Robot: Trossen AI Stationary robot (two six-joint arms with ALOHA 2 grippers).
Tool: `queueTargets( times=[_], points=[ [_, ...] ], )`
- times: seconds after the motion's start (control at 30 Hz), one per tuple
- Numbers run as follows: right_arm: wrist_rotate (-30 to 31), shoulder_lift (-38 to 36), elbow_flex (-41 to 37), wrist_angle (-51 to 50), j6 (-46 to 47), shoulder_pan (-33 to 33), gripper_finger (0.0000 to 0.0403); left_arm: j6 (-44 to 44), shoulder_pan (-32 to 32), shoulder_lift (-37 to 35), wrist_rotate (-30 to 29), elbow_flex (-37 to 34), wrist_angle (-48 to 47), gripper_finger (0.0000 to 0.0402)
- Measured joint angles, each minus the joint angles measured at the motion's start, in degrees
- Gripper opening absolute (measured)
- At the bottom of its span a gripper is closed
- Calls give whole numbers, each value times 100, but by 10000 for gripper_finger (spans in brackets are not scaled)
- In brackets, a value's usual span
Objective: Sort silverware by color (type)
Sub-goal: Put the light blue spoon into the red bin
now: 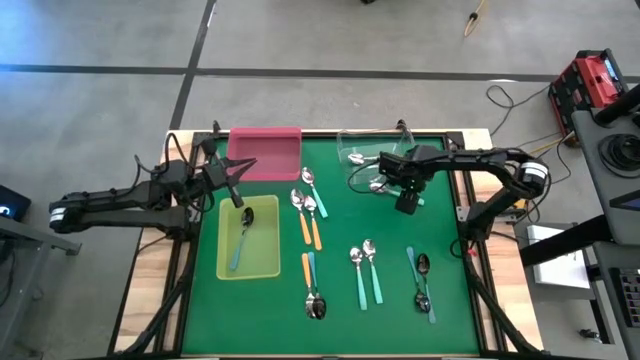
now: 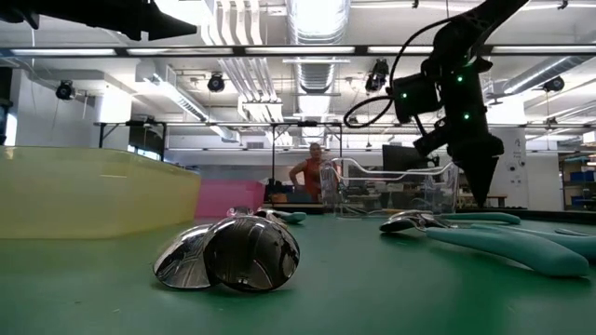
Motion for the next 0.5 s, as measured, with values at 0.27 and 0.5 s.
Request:
queueTargets(
  times=[0.27,0.5],
  points=[
    [-295,-83,-138,201,8,0,178,0,0,92,0,0,17,0],
    [-266,-125,-504,764,2,7,178,0,-1,90,0,0,15,0]
  ],
)
